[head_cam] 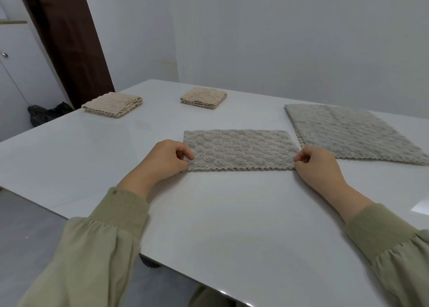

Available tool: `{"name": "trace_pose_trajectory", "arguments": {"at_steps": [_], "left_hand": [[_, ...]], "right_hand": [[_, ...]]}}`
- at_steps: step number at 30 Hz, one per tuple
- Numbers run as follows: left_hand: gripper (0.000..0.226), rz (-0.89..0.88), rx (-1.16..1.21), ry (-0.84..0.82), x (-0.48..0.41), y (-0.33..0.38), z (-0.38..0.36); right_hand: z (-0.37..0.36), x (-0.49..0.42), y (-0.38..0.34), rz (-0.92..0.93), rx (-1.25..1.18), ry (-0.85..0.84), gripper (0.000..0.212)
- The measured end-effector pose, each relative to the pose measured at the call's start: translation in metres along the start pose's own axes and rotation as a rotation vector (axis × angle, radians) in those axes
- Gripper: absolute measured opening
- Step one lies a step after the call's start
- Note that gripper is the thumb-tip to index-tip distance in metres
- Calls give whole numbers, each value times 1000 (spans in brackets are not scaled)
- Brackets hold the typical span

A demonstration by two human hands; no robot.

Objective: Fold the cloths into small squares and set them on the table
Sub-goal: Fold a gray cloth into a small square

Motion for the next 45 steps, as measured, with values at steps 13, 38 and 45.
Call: {"name": "trace_pose_trajectory", "arguments": {"at_steps": [13,38,45], "left_hand": [[23,-167,-57,303,-10,59,19],[62,-7,-530,-108,-55,20,-71],[32,-44,-237,93,-57,21,-35]], "right_hand": [[25,-17,-52,161,15,305,21],[-69,-55,-24,33,450,-208,56],[-27,-12,-88,285,256,196,38]]}}
Point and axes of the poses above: each hand's wrist, its own x-axis away from the middle knuckle, its own z-axis out of the back of the hand, y = z × x, the point moved 10 cm from there along -x, towards the middle knuckle, and after that the axes turned 6 degrees about z, right-handed, at the moved point
